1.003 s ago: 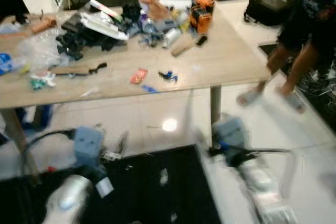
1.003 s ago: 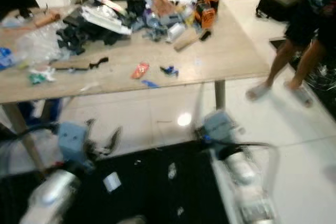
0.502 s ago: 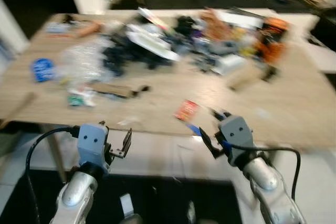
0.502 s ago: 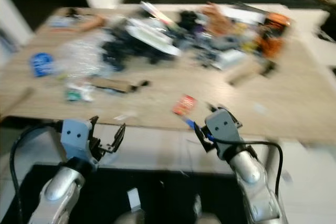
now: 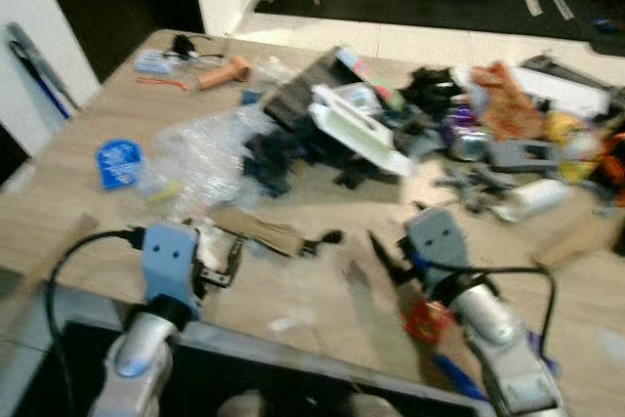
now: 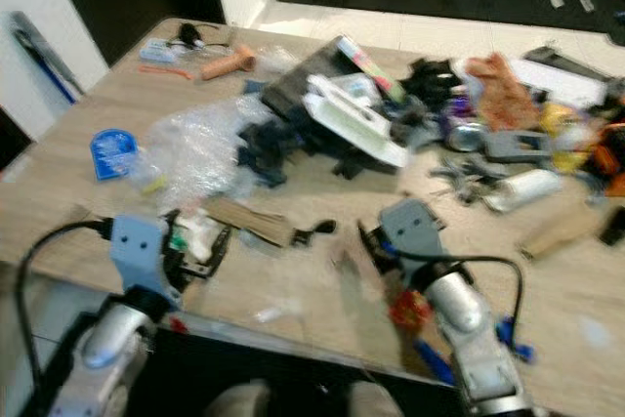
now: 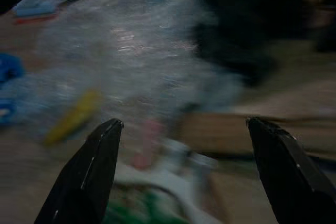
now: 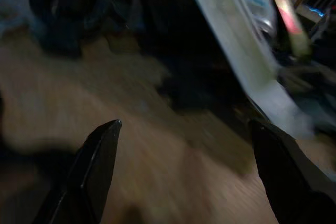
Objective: Picking trash to rubbish bin
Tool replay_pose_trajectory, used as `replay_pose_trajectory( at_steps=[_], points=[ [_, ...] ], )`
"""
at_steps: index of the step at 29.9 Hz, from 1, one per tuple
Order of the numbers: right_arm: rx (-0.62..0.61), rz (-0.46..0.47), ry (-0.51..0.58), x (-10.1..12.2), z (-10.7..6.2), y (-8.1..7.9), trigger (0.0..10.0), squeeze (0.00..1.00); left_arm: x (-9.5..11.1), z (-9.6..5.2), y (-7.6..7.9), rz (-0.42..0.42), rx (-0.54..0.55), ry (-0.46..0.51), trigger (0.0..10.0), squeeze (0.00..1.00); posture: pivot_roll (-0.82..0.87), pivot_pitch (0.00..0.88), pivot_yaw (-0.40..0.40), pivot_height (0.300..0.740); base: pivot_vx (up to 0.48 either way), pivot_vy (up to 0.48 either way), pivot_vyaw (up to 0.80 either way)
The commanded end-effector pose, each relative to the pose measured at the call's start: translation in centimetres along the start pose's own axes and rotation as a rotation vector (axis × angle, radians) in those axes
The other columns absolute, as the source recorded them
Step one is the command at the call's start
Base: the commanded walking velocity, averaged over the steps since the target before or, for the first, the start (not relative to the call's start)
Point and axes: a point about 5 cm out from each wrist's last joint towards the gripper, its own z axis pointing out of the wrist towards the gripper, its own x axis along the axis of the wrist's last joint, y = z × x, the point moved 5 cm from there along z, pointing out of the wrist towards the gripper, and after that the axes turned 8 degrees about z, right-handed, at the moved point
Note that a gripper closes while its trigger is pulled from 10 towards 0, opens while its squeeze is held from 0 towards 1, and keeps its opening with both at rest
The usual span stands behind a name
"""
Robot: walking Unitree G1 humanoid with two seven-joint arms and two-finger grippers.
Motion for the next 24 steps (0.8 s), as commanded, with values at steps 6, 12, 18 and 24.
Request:
replay_pose_trajectory(
  at_steps=[6, 12, 18, 24],
  points=[
    [-0.028, 0.009, -0.019, 0.1, 0.2, 1.3, 10.0, 0.0, 0.1, 0.0, 0.1, -0.009, -0.005, 0.007, 10.0, 0.0, -0.15, 0.034, 0.029, 0.74, 0.0, 0.0, 0.0],
    [0.053, -0.29, 0.024, 2.3, 1.4, 2.0, 10.0, 0.0, 0.9, -0.2, 0.0, -0.075, -0.045, 0.044, 10.0, 0.0, -0.16, 0.035, 0.029, 0.74, 0.0, 0.0, 0.0],
    [0.138, -0.486, 0.037, 2.7, 1.7, 1.1, 10.0, 0.0, 2.1, 0.2, -0.2, -0.081, -0.061, 0.093, 10.0, 0.0, -0.16, 0.041, 0.031, 0.74, 0.0, 0.0, 0.0],
    [0.139, -0.576, 0.014, 2.5, 2.6, 1.9, 10.0, 0.0, 3.5, 0.5, 1.3, -0.061, -0.163, 0.143, 10.0, 0.0, -0.16, 0.049, 0.037, 0.74, 0.0, 0.0, 0.0]
  ],
)
